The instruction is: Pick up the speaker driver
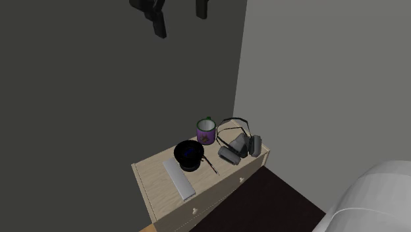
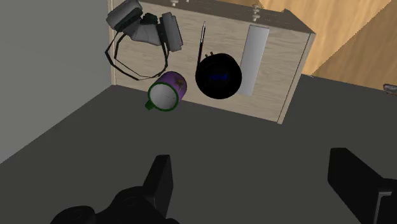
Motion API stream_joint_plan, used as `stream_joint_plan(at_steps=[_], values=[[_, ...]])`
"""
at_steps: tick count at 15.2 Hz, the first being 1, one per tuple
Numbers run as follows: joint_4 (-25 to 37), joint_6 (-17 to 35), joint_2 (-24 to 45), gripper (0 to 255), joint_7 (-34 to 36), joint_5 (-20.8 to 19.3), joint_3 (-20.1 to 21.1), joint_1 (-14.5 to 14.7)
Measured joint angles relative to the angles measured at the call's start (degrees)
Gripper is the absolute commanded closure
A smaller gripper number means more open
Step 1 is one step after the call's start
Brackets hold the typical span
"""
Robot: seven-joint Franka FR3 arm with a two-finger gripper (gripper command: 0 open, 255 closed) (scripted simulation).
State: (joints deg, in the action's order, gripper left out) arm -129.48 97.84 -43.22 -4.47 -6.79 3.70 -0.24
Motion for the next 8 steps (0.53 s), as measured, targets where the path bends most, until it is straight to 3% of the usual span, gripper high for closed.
stream_joint_plan(at_steps=[4, 8], values=[[-2.2, 3.0, 1.3, 0, -0.3, 0.6, -1.9, -0.5], [-5.8, 9.4, 5.0, 0, -1.0, 1.9, -5.5, -1.4]])
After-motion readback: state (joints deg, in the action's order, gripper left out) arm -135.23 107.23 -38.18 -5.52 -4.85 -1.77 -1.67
